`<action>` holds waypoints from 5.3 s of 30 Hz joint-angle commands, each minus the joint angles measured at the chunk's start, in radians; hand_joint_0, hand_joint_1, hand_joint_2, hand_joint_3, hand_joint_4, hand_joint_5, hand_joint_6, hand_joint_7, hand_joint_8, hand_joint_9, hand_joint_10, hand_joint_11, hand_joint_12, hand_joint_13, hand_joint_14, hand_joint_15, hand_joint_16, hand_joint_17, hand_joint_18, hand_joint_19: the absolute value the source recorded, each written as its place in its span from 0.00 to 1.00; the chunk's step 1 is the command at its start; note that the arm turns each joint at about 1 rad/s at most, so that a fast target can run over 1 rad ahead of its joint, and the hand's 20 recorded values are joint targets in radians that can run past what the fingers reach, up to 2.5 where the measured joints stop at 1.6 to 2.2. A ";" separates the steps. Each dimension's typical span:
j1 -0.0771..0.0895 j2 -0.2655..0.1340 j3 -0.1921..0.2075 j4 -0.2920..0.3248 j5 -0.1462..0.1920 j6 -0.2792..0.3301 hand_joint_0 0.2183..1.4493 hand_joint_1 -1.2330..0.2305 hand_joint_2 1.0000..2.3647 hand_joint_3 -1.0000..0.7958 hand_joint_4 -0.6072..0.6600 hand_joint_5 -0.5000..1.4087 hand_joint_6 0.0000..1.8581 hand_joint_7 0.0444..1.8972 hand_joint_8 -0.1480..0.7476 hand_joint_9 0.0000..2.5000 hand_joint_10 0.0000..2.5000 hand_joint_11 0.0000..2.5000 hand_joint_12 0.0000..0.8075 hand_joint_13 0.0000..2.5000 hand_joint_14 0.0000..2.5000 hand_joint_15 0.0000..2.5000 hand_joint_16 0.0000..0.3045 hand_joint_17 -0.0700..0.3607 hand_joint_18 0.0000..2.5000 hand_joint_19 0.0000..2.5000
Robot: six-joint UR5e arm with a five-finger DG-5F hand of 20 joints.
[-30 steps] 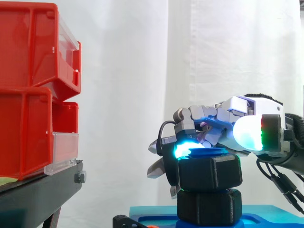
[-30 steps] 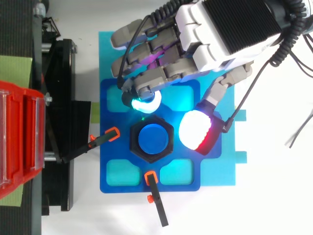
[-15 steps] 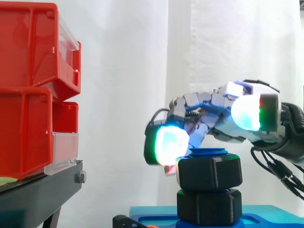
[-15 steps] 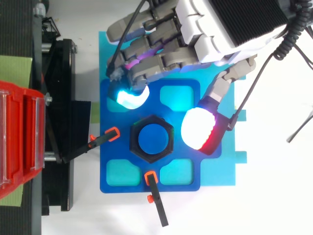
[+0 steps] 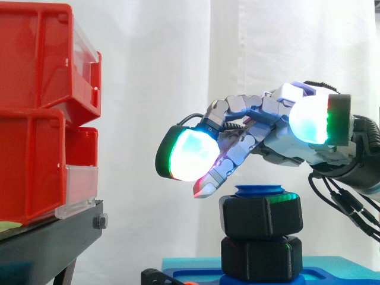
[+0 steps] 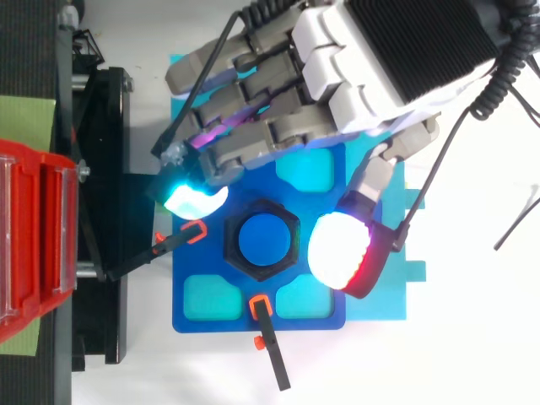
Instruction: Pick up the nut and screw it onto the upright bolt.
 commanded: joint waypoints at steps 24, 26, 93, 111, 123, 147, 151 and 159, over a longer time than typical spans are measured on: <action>0.034 0.000 -0.026 -0.047 0.032 -0.032 0.22 0.76 0.00 0.28 0.67 0.24 0.27 0.61 0.43 0.34 0.00 0.00 0.28 0.25 0.00 0.00 0.09 0.30 0.13 0.01; 0.034 0.000 -0.026 -0.049 0.032 -0.032 0.22 0.76 0.00 0.28 0.65 0.25 0.27 0.66 0.43 0.35 0.00 0.00 0.28 0.25 0.00 0.00 0.09 0.30 0.14 0.00; 0.028 0.000 -0.040 0.013 0.033 0.000 0.22 0.77 0.00 0.28 0.62 0.21 0.27 0.35 0.40 0.31 0.00 0.00 0.28 0.22 0.00 0.00 0.09 0.31 0.11 0.01; 0.035 0.000 -0.041 -0.033 0.033 0.007 0.22 0.76 0.00 0.28 0.67 0.24 0.27 0.59 0.43 0.33 0.00 0.00 0.28 0.24 0.00 0.00 0.09 0.31 0.12 0.01; 0.021 0.000 -0.041 -0.026 0.030 0.004 0.22 0.75 0.00 0.28 0.63 0.25 0.27 0.73 0.44 0.35 0.00 0.00 0.28 0.25 0.00 0.00 0.09 0.30 0.14 0.01; -0.023 0.000 -0.041 -0.007 -0.003 0.007 0.23 0.74 0.00 0.28 0.61 0.27 0.27 0.83 0.45 0.38 0.00 0.00 0.27 0.28 0.00 0.00 0.08 0.29 0.17 0.02; -0.028 0.000 -0.041 0.010 -0.008 0.008 0.23 0.74 0.00 0.28 0.64 0.26 0.27 0.75 0.45 0.38 0.00 0.00 0.27 0.28 0.00 0.00 0.08 0.29 0.17 0.02; -0.029 0.000 -0.041 0.048 -0.008 0.047 0.22 0.74 0.00 0.28 0.67 0.23 0.27 0.46 0.43 0.37 0.00 0.00 0.27 0.28 0.00 0.00 0.08 0.29 0.17 0.02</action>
